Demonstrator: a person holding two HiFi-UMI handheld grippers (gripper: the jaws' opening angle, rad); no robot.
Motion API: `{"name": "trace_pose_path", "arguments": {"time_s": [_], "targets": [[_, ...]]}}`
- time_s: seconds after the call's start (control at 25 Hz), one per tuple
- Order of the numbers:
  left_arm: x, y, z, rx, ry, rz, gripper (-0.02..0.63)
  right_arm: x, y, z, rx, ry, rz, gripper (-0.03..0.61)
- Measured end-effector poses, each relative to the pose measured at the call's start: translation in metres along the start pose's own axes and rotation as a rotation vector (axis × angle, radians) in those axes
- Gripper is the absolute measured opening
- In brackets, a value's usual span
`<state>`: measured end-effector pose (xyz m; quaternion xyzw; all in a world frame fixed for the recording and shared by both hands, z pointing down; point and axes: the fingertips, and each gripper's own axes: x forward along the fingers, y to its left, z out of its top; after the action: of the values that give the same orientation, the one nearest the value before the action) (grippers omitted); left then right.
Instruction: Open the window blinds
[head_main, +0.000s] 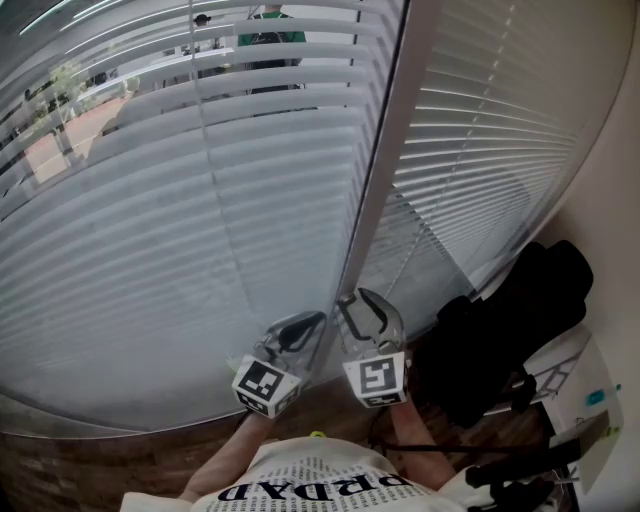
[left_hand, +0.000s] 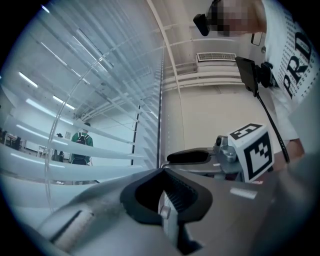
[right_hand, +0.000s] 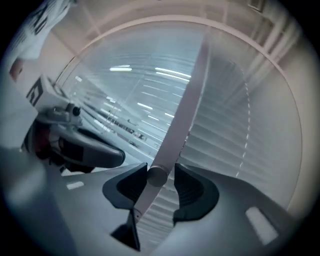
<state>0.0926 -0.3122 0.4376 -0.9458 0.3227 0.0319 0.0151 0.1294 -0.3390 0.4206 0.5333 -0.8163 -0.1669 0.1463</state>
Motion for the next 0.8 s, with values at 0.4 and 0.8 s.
{"name": "trace_pose_path", "arguments": {"time_s": [0.4,0.8], "targets": [[0.0002,-0.0004,-0.0008,0.008,0.002,-0.005,-0.008,0.0042,0.0111,-0.0063,-0.317,0.038,-0.043,0.135],[0.0004,-0.001,-0.0016,0.005,0.004,-0.006,-0.008,0.0038,0.0086,-0.0056,-0.154,0.025,-0.031,0.133]]}}
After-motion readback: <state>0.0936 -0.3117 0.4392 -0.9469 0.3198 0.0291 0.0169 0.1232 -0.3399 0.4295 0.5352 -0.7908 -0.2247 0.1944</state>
